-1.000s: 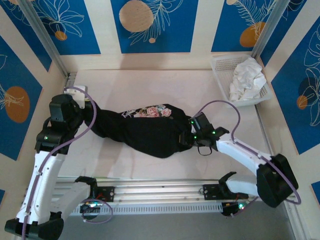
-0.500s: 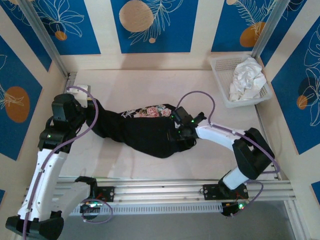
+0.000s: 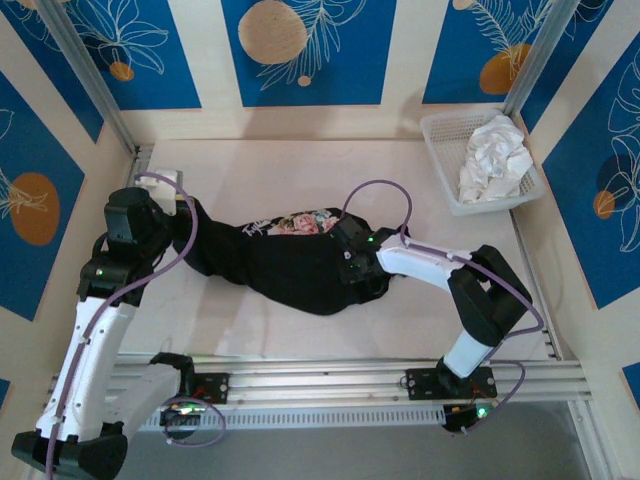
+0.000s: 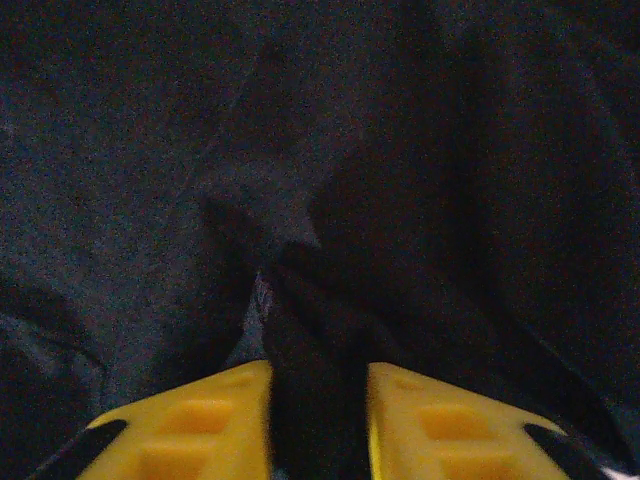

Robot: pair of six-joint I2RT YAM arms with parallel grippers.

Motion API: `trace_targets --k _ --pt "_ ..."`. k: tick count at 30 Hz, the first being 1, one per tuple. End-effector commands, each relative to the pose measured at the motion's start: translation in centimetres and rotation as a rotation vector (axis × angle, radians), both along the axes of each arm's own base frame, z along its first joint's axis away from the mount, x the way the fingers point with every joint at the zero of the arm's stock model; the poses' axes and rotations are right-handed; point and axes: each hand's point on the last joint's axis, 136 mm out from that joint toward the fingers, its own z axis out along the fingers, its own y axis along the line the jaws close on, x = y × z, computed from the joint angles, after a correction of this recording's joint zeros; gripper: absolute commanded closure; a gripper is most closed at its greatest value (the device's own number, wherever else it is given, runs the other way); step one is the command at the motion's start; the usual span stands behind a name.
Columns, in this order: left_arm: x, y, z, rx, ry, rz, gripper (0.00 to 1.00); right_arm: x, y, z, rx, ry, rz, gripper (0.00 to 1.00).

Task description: Fold the inside-out t-shirt

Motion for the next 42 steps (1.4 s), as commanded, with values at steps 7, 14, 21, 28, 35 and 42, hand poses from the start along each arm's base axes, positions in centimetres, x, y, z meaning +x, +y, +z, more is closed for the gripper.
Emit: trace_targets --k 7,14,21,28,35,42 --pt "0.4 -0.1 -0.1 -0.022 -0.009 -0.007 1.0 2.4 0.4 1.5 0.336 0.019 -0.069 0.85" --pt "0.7 -0.2 0.0 -0.032 0.005 -0.002 1.0 3.1 -0.1 5.8 0.603 0.01 -0.065 0.96" --pt "1.4 1.4 3.8 -0.066 -0.038 0.091 1.0 2.6 -4.7 16.8 0.975 -0.191 -0.051 1.0" --pt "2.8 6.0 12.5 -0.182 -0.184 0.222 1.0 1.8 -10.9 28.0 1.134 -0.493 -0.049 1.0" --pt "2.8 8.0 20.5 -0.283 -0.332 0.253 1.0 1.0 -12.5 35.8 1.131 -0.664 0.001 1.0" --pt "0.6 10.4 25.6 -0.264 -0.45 0.333 1.0 -0.5 -11.9 36.1 1.046 -0.65 -0.002 1.0"
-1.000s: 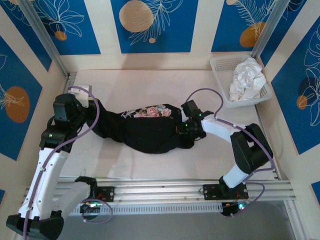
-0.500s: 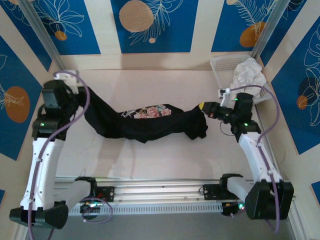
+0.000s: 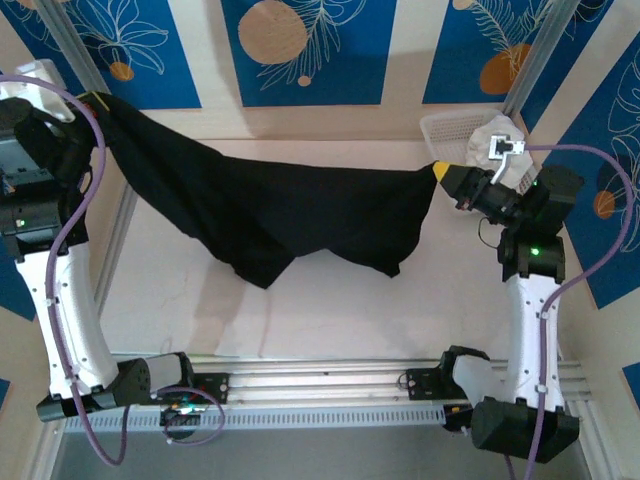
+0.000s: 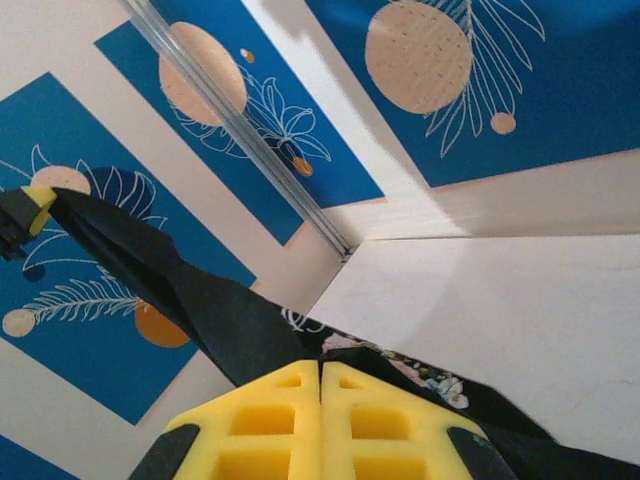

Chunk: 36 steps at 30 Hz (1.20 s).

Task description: Fold the inside-out t-shirt

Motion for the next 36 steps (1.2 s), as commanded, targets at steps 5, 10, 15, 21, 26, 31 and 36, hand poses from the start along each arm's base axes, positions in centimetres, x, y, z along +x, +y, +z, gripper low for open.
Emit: trace_targets --k 5,10,15,21,26,31,36 --pt "-2.2 0.4 0.7 -0.062 -0.048 0.004 1.0 -2.0 3.2 -9.3 -0.06 0.262 0.034 1.0" --pt "-1.2 -0.6 -9.2 -0.14 0.106 -0.058 1.0 -5.7 7.9 -20.7 -0.119 0.54 0.137 1.0" --pt "-2.4 -1.6 -16.2 -0.172 0.223 -0.093 1.0 -10.4 10.1 -30.6 -0.212 0.819 0.167 1.0" --pt "-3.8 -2.3 -21.8 -0.193 0.304 -0.11 1.0 -13.8 9.9 -36.3 -0.325 0.99 0.133 0.92" --pt "-3.5 -2.8 -23.9 -0.208 0.337 -0.14 1.0 -13.1 8.8 -36.0 -0.422 0.944 0.07 0.76" --pt "-3.2 -3.0 -23.8 -0.214 0.323 -0.156 1.0 -12.5 9.0 -36.5 -0.469 0.934 0.072 0.67" --pt "-2.8 -3.3 -23.9 -0.221 0.321 -0.177 1.0 -11.7 11.2 -36.3 -0.462 0.899 0.142 0.63"
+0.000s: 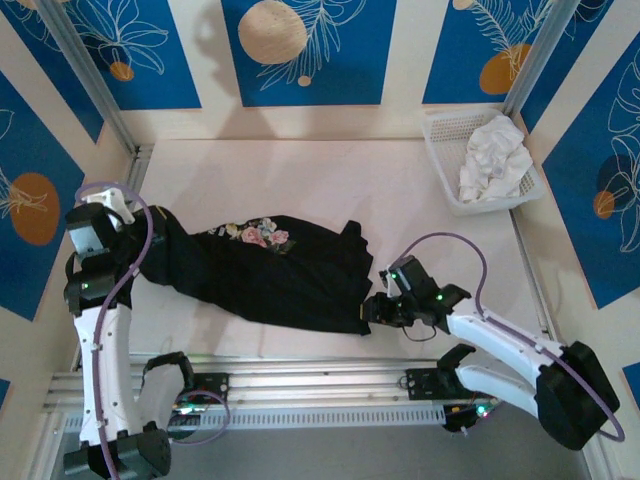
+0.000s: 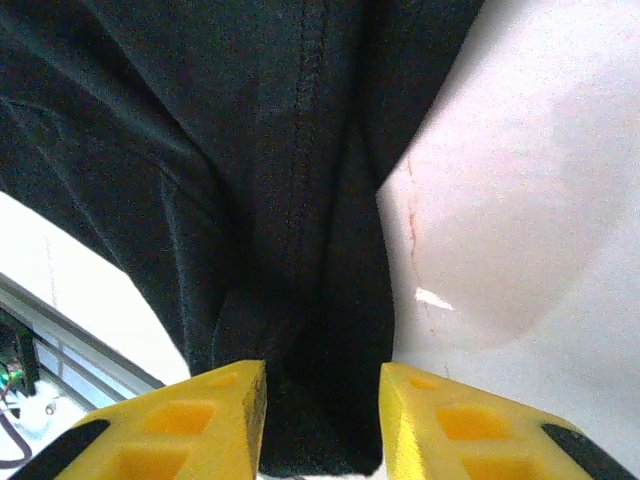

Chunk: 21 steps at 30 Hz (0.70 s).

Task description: Fold the inside-out t-shirt

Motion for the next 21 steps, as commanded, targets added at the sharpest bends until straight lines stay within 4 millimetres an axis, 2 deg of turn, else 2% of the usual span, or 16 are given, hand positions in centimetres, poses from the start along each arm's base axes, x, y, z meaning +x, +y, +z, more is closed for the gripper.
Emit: trace_targets --k 1,7,12,16,21 --pt "0.5 -0.4 1.1 -0.016 -0.05 -0.03 1.0 1.3 1.7 1.1 0.024 -0.052 0.046 0.63" --pt "0.8 -0.6 1.1 -0.026 -0.048 -0.046 1.0 2.0 2.9 0.6 -0.039 -0.071 0.129 0.6" --pt "1.0 -0.9 1.1 -0.033 -0.046 -0.058 1.0 1.8 3.8 0.2 -0.139 -0.099 0.21 0.55" --pt "1.0 -1.0 1.2 -0.038 -0.048 -0.067 1.0 1.4 3.6 -0.5 -0.296 -0.12 0.262 0.47" --pt "1.0 -1.2 1.2 -0.038 -0.048 -0.071 1.0 1.4 2.4 -1.5 -0.473 -0.12 0.266 0.5"
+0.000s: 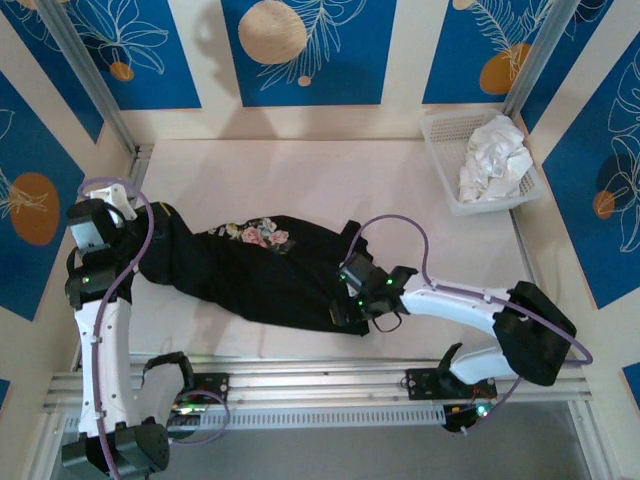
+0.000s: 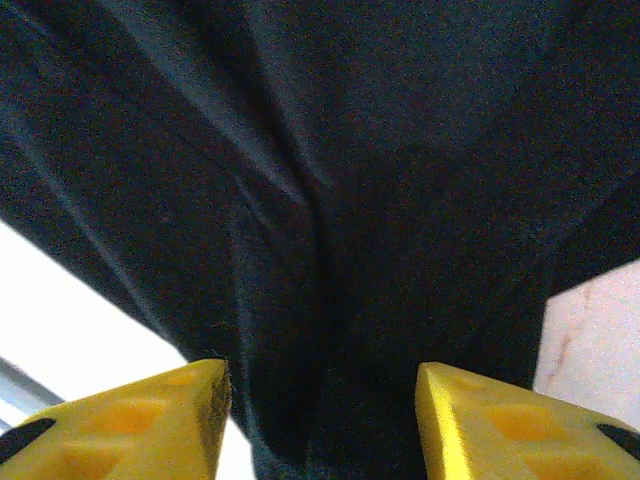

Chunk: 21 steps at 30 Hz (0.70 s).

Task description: Fold the inside-out t-shirt

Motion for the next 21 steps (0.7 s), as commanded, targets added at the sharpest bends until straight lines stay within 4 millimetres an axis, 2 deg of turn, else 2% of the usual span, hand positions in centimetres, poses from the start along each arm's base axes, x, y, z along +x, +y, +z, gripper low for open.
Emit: trace_targets --k 1,8,14,18,21 --pt "0.2 -0.4 1.3 -0.008 -0.047 -0.019 1.0 0.4 -2.5 -0.6 -0.179 -0.041 -0.018 0.52" --pt "0.3 -0.5 1.4 -0.011 -0.047 -0.025 1.0 0.7 -3.2 -0.1 -0.202 -0.066 -0.03 0.59" --pt "0.4 -0.4 1.3 -0.008 -0.045 -0.024 1.0 0.8 -3.5 -0.2 -0.163 -0.047 -0.042 0.76" --pt "0.5 -0.5 1.3 -0.012 -0.041 -0.026 1.0 1.0 -2.4 0.7 -0.013 -0.028 -0.056 0.89" --pt "0.5 -0.5 1.5 -0.015 -0.043 -0.024 1.0 1.7 -1.3 3.0 0.172 -0.045 -0.056 0.98"
